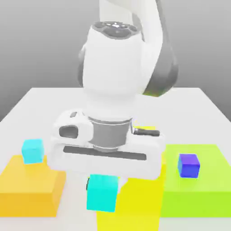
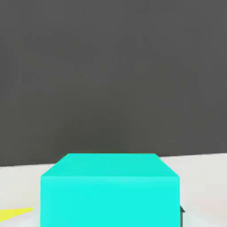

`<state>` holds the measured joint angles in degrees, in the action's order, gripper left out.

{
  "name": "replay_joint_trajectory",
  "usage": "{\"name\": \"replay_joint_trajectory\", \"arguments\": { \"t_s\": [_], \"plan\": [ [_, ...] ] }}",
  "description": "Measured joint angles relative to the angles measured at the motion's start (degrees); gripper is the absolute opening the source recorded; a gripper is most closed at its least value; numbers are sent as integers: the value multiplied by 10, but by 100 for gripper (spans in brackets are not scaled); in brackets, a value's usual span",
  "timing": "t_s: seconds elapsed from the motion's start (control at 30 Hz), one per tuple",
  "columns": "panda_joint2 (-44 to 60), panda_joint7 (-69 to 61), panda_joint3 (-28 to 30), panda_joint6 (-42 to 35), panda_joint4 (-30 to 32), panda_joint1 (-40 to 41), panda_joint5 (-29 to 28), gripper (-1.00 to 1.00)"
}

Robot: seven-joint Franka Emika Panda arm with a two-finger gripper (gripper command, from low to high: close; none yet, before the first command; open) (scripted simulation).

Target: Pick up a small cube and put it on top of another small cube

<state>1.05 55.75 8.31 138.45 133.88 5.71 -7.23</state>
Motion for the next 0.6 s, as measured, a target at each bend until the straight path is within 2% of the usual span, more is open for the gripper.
{"name": "replay_joint_trajectory", "arguments": {
  "t_s": [0.07,0.3,0.47,0.5,0.6],
  "plan": [
    [-52,33,18,-14,39,56,-3,-100],
    [-196,127,78,-48,158,160,-9,-100],
    [-139,128,89,39,208,161,14,-100],
    [-125,126,91,58,213,160,17,100],
    [-125,126,91,58,213,160,17,100]
  ]
}}
